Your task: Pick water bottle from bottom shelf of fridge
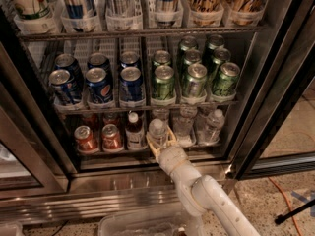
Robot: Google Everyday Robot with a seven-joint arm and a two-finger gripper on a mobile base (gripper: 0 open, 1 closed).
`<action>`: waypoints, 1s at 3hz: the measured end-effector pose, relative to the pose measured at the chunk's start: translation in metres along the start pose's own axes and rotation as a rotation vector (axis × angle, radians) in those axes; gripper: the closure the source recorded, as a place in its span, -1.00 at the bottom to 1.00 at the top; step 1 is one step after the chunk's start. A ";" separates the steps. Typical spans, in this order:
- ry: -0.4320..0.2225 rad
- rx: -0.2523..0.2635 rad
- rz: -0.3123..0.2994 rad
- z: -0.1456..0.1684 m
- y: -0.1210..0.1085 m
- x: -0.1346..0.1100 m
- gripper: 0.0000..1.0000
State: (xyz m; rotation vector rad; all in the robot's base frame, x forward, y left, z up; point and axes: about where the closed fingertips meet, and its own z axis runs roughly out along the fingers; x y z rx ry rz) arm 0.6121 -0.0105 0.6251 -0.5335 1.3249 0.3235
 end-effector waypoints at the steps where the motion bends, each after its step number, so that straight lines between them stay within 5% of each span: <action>1: 0.003 -0.032 0.010 -0.005 0.004 -0.012 1.00; 3: 0.104 -0.274 0.186 -0.033 0.034 -0.039 1.00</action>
Offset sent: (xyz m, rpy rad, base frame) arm -0.0666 0.0069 0.0598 0.0131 0.1920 0.2970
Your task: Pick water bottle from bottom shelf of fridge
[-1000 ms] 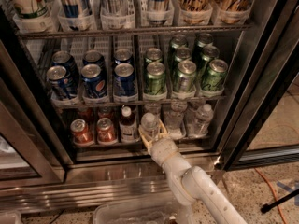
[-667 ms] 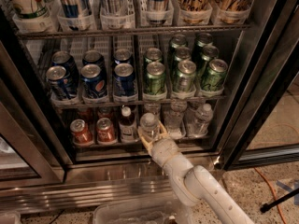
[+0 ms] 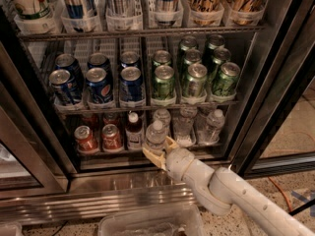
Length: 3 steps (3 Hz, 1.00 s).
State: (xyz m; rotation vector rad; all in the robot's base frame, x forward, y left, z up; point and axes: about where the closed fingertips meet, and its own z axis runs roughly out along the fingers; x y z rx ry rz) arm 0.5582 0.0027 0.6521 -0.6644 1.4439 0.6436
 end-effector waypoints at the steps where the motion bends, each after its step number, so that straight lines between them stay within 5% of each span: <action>1: 0.070 -0.121 0.016 -0.008 0.017 -0.006 1.00; 3: 0.161 -0.263 -0.019 -0.025 0.050 -0.016 1.00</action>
Offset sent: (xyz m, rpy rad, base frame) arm -0.0570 0.0119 0.0155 -0.1683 0.1285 0.3054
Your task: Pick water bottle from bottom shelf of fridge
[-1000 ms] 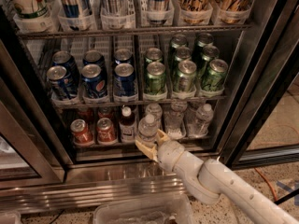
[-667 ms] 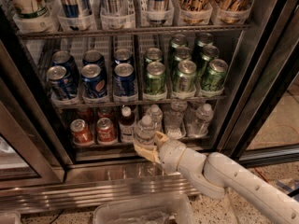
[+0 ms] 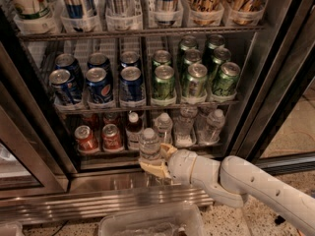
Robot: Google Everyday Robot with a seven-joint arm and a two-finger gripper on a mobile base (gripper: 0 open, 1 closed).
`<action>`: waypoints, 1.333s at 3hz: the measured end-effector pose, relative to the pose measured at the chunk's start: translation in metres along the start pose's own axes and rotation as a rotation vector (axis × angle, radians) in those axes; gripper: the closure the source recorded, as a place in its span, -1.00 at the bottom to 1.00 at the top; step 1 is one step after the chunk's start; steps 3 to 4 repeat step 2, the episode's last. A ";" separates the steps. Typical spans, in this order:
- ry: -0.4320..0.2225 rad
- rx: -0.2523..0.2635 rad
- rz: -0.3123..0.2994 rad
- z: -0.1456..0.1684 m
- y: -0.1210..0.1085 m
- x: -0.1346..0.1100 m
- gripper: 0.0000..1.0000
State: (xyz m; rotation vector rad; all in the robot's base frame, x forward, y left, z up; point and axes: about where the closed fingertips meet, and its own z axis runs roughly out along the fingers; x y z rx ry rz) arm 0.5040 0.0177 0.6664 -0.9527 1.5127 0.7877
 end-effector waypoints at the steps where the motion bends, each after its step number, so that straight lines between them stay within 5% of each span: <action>1: 0.038 -0.018 -0.039 -0.014 0.030 -0.006 1.00; 4: 0.038 -0.018 -0.039 -0.014 0.030 -0.003 1.00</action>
Offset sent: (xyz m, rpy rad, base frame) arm -0.0824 -0.0023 0.0183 -0.1240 -0.0248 0.0201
